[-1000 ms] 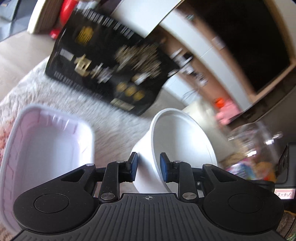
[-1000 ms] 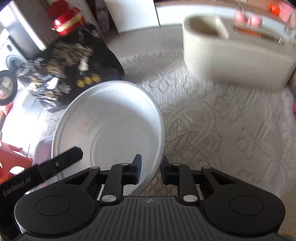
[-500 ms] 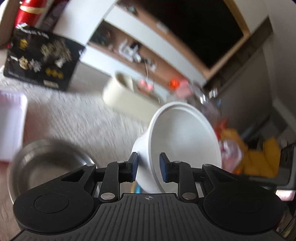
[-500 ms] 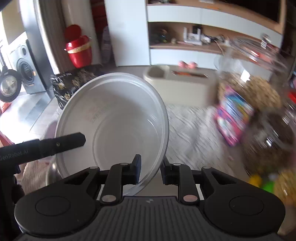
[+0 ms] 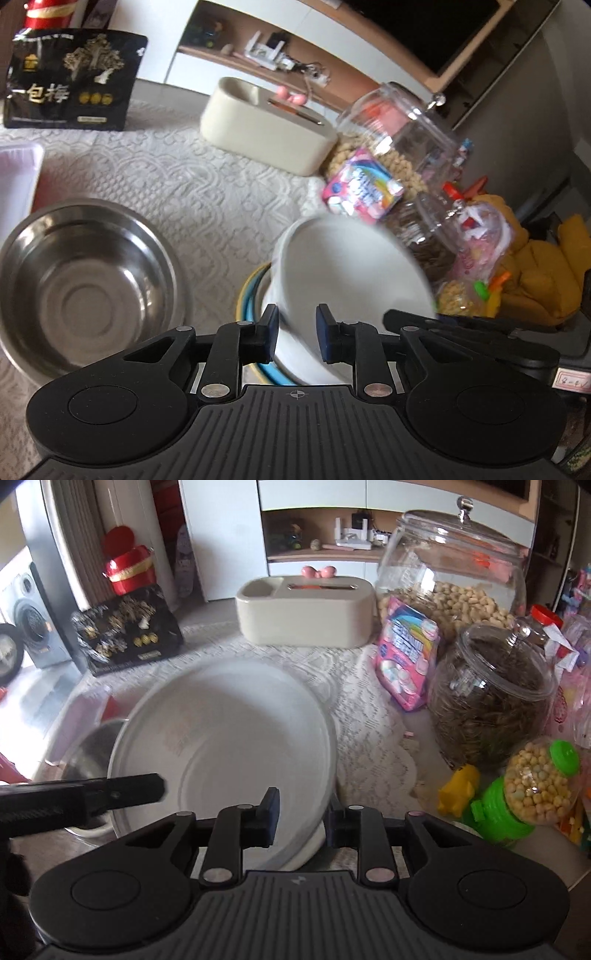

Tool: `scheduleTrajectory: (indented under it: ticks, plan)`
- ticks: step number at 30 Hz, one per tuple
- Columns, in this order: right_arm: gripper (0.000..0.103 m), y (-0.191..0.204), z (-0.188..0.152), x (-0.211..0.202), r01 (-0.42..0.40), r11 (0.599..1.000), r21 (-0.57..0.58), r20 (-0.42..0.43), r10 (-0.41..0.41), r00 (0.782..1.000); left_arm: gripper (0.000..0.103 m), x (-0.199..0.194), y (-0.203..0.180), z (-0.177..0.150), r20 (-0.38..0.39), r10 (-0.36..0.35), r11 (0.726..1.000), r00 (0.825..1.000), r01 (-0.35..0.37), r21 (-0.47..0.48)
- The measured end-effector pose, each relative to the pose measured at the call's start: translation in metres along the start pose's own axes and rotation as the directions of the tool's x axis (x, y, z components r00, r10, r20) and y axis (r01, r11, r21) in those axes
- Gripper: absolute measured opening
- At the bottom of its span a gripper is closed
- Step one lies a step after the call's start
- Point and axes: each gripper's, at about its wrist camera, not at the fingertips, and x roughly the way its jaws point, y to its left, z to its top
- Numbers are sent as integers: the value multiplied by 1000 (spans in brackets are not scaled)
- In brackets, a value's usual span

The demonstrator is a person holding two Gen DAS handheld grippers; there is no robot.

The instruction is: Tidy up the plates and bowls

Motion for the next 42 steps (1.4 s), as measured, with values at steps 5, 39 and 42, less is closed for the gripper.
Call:
scheduleTrajectory:
  ticks: [5, 39, 42]
  plan:
    - [32, -7, -10, 2, 15, 1000, 6, 15, -15, 1000, 24, -4, 2, -4, 13, 72, 997, 997, -72, 6]
    - [63, -10, 1, -19, -81, 996, -44, 236, 89, 968, 16, -112, 25, 17, 357, -60, 998, 932, 56, 20]
    - [66, -9, 14, -18, -101, 991, -84, 314, 122, 941, 16, -117, 8, 22, 395, -99, 995, 913, 79, 67]
